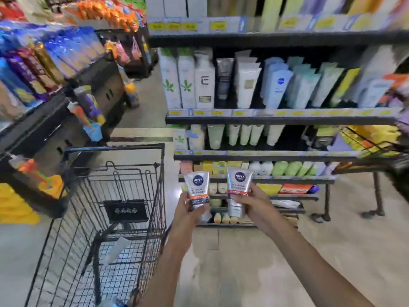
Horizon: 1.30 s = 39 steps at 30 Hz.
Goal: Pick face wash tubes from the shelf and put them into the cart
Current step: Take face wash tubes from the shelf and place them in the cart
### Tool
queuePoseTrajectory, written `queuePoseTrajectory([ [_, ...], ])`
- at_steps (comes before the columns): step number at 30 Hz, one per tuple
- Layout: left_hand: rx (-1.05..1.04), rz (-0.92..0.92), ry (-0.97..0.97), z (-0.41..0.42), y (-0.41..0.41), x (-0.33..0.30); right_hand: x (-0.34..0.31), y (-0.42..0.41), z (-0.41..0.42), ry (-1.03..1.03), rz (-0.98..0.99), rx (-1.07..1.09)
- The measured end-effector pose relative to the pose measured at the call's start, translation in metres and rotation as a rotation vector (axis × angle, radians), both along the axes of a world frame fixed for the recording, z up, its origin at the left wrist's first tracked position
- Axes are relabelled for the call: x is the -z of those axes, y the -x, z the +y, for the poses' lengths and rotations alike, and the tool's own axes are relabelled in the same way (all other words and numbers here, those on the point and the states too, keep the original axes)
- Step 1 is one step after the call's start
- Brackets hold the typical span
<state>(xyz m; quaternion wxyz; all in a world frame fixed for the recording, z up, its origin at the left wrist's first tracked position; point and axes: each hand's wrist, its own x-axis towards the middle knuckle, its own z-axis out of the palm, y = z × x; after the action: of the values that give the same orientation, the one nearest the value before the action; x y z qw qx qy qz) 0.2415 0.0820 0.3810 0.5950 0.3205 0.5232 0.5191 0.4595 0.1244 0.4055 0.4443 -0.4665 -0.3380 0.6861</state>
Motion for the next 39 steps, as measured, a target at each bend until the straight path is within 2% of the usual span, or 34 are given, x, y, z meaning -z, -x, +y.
queuePoseTrajectory([
  [9,0.254,0.006,-0.001,0.02,-0.199,-0.005,0.003,-0.198,-0.037,-0.028,-0.013,0.223],
  [20,0.309,0.096,-0.011,0.023,-0.413,-0.005,0.017,-0.405,-0.051,-0.046,-0.01,0.286],
  [28,0.311,0.104,0.021,0.048,-0.491,-0.005,0.013,-0.485,-0.022,-0.05,-0.023,0.31],
  [39,0.269,0.205,-0.09,0.154,-0.557,0.007,0.009,-0.542,0.076,-0.016,-0.034,0.275],
])
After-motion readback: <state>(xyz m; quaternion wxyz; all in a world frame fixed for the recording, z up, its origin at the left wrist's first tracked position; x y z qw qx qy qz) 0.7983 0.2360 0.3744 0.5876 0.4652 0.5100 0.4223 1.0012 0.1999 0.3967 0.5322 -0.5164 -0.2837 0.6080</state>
